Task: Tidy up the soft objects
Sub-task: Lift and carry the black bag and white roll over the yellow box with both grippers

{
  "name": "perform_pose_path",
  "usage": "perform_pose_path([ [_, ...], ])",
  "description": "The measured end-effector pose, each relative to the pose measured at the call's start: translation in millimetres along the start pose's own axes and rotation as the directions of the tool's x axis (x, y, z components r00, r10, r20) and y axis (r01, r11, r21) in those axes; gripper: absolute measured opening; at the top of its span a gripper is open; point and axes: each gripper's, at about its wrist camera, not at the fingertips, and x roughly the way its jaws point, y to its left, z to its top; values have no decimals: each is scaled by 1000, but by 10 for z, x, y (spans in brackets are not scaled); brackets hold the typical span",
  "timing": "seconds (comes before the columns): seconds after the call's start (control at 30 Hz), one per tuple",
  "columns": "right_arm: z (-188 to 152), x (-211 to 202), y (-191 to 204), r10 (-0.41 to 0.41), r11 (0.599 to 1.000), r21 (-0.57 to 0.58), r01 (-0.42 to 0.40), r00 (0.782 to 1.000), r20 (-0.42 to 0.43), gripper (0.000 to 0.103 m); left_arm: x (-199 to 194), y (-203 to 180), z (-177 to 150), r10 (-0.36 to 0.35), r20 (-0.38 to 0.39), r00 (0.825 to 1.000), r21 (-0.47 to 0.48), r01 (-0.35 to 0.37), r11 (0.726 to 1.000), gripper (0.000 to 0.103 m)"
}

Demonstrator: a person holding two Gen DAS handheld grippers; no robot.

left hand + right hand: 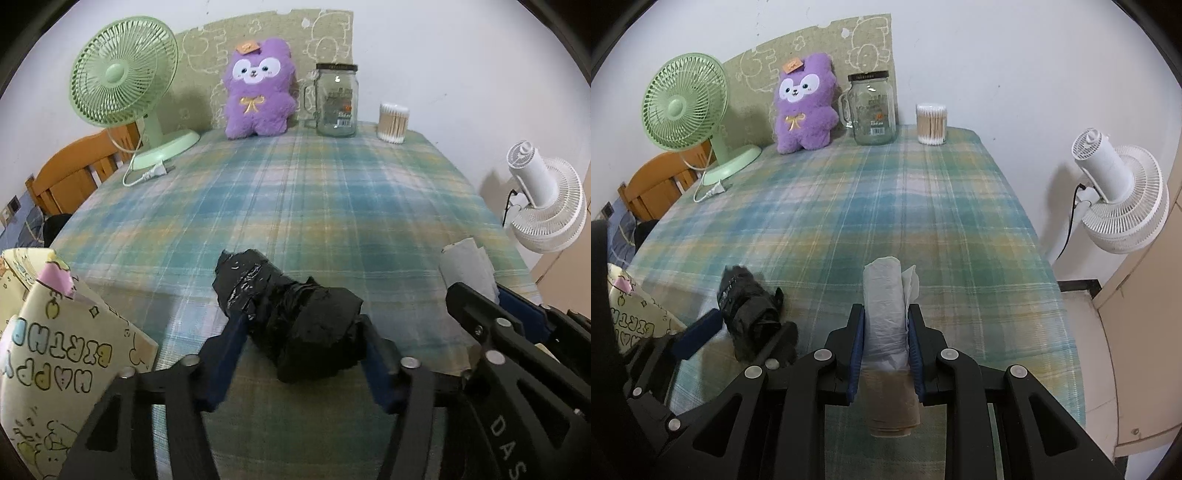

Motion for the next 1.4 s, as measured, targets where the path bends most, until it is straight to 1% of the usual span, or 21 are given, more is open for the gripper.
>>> perform_pose_path([
  [0.17, -20, 11, 28, 11, 1000, -5, -11, 1000, -5, 25, -28, 21, -20, -1, 7, 1000, 15, 1, 1000, 44],
  [0.4, -75, -90, 78, 8, 1000, -12, -8, 1000, 6, 25, -119, 52, -88, -14, 9, 1000, 28, 14, 1000, 34],
  [0.5, -133, -145, 106, 7, 1000, -8, -7, 1000, 3, 25, -177, 82, -145, -23, 14, 1000, 31, 22, 999, 31],
  [0.87, -355, -444, 203, 1, 1000, -1, -1, 1000, 19, 25, -438, 143, -342, -45, 29, 999, 36, 44, 998, 29],
  [1.07, -461, -637, 222, -16, 1000, 17, 16, 999, 31, 25, -615, 138, -421, -50, 46, 998, 59, 47, 997, 28],
  [1.4, -537, -1004, 299, -34, 999, 18, 32, 995, 90, 25, -965, 185, -476, -81, 83, 993, 77, 74, 994, 29],
])
